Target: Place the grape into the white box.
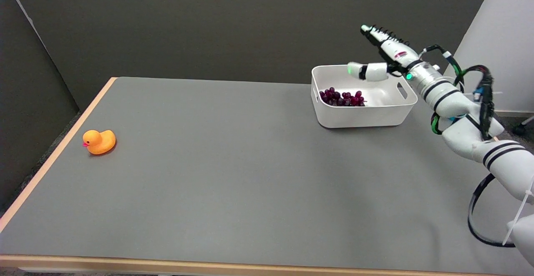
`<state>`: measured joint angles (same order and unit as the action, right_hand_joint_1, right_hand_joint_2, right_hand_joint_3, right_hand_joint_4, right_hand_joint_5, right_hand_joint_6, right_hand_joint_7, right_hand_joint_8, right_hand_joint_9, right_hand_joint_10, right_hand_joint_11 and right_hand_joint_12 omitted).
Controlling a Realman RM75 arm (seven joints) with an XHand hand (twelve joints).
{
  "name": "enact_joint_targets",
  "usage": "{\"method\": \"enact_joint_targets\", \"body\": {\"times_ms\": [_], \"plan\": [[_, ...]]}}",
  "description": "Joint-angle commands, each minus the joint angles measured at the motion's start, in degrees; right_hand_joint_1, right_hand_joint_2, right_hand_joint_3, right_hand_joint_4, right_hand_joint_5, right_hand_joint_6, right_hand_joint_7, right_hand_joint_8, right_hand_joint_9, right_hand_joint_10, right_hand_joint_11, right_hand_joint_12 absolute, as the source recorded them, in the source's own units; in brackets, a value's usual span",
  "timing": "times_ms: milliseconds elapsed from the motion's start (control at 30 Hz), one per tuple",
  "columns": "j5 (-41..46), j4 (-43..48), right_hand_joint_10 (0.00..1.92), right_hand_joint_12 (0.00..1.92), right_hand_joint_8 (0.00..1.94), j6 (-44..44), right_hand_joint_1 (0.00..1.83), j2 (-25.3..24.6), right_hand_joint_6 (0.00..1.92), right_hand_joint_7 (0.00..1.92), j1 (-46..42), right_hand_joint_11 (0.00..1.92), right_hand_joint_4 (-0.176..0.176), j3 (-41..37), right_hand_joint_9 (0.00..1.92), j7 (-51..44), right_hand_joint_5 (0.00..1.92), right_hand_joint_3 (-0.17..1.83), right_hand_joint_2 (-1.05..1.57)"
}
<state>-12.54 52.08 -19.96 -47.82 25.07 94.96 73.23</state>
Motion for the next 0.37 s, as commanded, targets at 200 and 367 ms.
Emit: {"method": "enact_joint_targets", "body": {"times_ms": [200, 367], "plan": [[76.58, 1.61, 0.00, 0.02, 0.00, -37.97, 0.29, -2.04, 0.06, 0.00, -18.68, 0.00, 0.027, -4.40, 0.00, 3.39, 0.02, 0.90, 0.58], [79.79, -0.09, 0.00, 0.07, 0.00, -42.91, 0.26, -2.34, 0.07, 0.00, -20.72, 0.00, 0.031, -4.31, 0.00, 8.73, 0.02, 0.91, 0.59]]}}
